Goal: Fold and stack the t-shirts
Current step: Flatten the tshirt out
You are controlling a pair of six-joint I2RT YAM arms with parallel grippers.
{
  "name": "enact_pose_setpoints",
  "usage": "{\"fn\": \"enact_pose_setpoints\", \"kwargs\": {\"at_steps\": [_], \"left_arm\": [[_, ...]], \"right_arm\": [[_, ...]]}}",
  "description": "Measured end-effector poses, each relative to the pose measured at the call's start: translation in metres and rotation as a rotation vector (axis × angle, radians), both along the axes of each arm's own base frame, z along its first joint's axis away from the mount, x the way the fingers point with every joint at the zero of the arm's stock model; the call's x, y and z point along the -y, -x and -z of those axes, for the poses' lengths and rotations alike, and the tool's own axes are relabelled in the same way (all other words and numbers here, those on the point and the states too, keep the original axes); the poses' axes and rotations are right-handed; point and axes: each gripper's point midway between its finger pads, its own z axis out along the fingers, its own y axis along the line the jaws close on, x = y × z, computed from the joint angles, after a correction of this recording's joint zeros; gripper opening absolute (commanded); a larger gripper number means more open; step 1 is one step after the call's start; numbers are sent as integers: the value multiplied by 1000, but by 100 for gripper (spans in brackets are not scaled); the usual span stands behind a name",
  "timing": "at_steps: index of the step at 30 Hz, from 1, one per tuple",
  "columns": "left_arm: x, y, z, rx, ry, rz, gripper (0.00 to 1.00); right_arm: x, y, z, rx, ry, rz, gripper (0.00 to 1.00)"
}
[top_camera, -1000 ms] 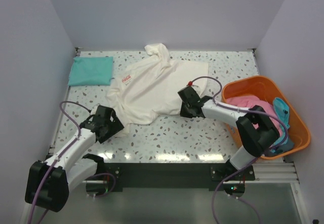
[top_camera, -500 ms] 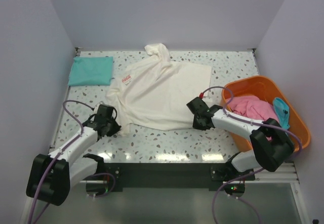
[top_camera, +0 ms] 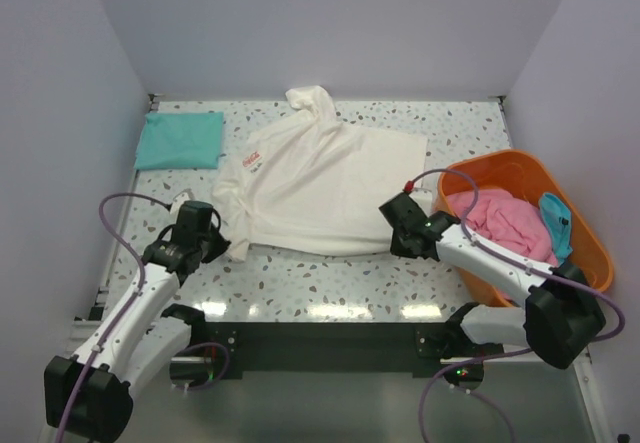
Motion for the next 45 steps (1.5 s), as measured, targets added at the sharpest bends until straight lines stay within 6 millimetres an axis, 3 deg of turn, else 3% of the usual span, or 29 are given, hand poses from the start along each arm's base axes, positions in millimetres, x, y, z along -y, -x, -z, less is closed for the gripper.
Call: {"fn": "enact_pose_setpoints", "kwargs": {"at_steps": [3,4,5,6,7,11,16,22,29,31,32,33,34,35,39,45], "left_arm": [[-1,-5,-12,41,-1,-1,0],[-1,-4,-11,38,-3,-1,0],[-1,-3,-10,31,-5,-2,0],[-2,-2,-8,24,-8,-3,0],[-2,-1,-6,15,-10,-3,0],[-6,3,1,-17,-32,-16,0],[-10,3,3,-22,-47,-32,0],[-11,2,3,-25,-53,-38,0],[-11,3,5,-28,-53,-37,0],[-11,3,5,-29,-53,-36,0],[-11,3,5,-27,-53,-36,0],[-11,3,4,-27,-53,-36,0],[-11,3,4,-26,-53,-36,0],[-11,3,4,-24,-52,-36,0],[-11,3,3,-18,-51,-35,0],[-10,0,2,-11,-50,-34,0]], "right_arm": [[0,2,-2,-2,-6,-8,14],[-1,3,-2,-7,-9,-9,20],[-1,5,0,-14,-15,-8,27],[-1,8,3,-25,-16,-6,50],[1,12,7,-40,-14,7,57],[21,34,19,-123,52,55,60],[37,46,13,-130,94,105,60],[15,39,11,-85,-35,62,51],[-3,33,26,-110,-86,31,49],[-6,35,34,-131,-88,22,37],[-6,37,40,-145,-88,17,17],[-8,37,43,-155,-92,13,10],[-15,33,41,-141,-120,9,1],[-17,30,40,-135,-129,6,0],[-21,24,29,-125,-129,-2,0],[-33,-10,-18,-54,-97,-22,4]]}}
